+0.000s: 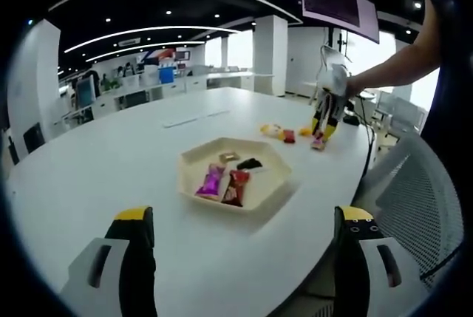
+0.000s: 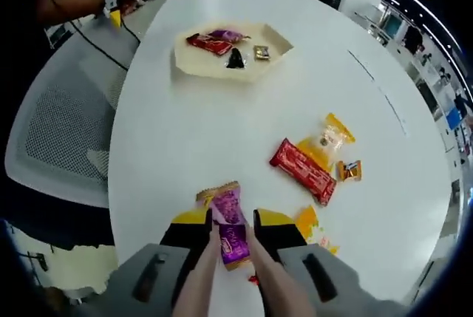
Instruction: Place the target food into the container with the food tongs after gripping and lifting it, then release it inside without dropping or visibly crushing the food.
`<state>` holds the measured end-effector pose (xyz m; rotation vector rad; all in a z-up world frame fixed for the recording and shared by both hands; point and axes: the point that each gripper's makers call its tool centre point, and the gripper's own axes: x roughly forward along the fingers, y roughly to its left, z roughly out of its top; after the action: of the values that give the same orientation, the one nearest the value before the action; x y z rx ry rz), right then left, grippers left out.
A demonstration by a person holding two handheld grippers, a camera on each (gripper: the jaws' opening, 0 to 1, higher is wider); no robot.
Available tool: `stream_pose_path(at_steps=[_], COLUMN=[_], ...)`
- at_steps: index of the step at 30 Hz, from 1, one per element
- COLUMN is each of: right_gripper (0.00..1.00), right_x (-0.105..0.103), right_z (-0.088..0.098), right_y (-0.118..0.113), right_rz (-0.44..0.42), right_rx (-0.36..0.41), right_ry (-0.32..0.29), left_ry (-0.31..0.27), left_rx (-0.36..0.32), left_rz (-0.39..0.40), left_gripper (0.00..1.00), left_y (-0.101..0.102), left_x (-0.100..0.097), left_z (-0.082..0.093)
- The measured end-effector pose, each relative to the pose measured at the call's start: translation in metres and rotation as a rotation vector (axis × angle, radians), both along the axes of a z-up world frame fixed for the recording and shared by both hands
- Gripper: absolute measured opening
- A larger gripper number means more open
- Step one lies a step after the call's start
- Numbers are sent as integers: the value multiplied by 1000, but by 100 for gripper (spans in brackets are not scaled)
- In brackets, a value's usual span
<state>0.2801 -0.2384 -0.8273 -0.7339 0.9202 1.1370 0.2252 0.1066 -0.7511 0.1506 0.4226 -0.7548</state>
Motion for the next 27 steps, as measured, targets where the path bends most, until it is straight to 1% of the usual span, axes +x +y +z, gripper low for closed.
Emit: stream_pose_path(at_steps=[2,8,9,11,13,19,25,27], right_gripper=[20,20,20,20,20,20,19,19], right_x=[2,1,1,-1,2,7,17,19], right_z=[1,1,3,5,8,15,31,36], right_y=[-1,-3,-3,-2,-3,-5,-5,-4], right_rz=[-45,-73,-95,-155,-145,-177,-231,-232], right_rx=[3,5,13,28,26,26,44,42], right_ry=[9,26,36,79,62,66,56,53], left_ry=[1,1,-1,2,-1,0,-1,0], left_rx=[0,2,4,3,4,2,-6,-8], left_rz=[0,-2,-2,-2,-3,-2,0,-1], left_gripper=[99,99,99,98,98,98,98,99], left_y=[0,0,0,0,0,0,0,-1], left_x=[0,0,0,0,0,-1,0,-1], left_z=[0,-1,-1,-1,-1,-1,0,1])
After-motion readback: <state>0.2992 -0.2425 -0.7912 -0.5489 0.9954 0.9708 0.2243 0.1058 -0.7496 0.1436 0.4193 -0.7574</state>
